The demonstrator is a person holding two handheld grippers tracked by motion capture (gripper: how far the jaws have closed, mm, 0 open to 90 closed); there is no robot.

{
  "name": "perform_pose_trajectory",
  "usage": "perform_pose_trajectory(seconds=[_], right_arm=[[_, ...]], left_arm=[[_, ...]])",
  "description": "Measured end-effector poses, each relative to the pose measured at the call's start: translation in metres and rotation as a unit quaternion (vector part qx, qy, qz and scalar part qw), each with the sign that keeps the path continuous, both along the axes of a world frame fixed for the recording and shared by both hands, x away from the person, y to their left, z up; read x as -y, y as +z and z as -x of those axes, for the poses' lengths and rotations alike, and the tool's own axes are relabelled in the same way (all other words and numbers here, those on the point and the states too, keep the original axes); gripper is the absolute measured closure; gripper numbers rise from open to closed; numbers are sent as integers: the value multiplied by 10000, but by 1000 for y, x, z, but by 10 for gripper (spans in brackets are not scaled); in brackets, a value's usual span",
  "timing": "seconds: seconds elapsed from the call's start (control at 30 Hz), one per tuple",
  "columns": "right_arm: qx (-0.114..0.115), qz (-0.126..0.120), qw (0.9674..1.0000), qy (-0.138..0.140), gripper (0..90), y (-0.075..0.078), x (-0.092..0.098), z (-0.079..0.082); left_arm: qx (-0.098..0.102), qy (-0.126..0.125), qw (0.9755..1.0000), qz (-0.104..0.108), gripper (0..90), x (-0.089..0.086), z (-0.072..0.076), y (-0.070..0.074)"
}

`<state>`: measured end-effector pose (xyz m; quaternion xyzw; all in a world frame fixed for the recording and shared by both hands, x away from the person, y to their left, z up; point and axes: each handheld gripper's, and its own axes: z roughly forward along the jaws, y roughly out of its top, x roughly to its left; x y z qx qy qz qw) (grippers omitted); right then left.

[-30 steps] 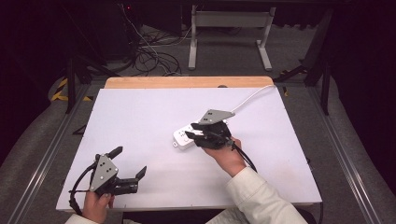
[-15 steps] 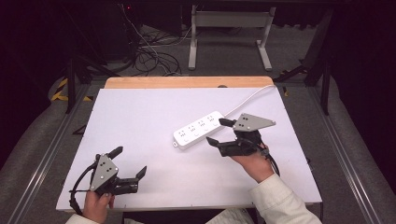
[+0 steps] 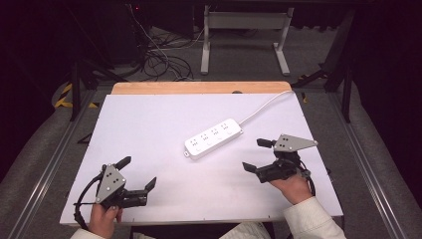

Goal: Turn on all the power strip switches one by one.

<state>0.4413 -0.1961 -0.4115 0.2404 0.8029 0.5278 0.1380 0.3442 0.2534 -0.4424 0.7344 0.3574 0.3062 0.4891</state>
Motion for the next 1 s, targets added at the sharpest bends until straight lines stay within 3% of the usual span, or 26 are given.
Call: perform_pose_trajectory(seconds=[0.13,0.5,0.63,0.73,0.9,1.0], right_arm=[[-189,61,9998,58,48,-11,9,2],[-104,-11,9999,31,52,-40,27,14],[-351,117,9993,-59,45,-56,32,17],[-579,67,9983,6,31,-62,32,18],[-254,248,9991,-243,22,-59,28,15],[32,505,9974,-512,28,-57,28,18]], left_arm=[[-72,17,9999,76,26,-2,-2,-1],[-43,12,9999,-119,26,-2,0,-3],[-43,29,9999,-130,26,-2,0,-3],[-66,0,9999,-92,25,-2,-1,-4],[33,41,9998,-204,26,1,-2,-5],[152,42,9994,-307,26,1,-2,-7]])
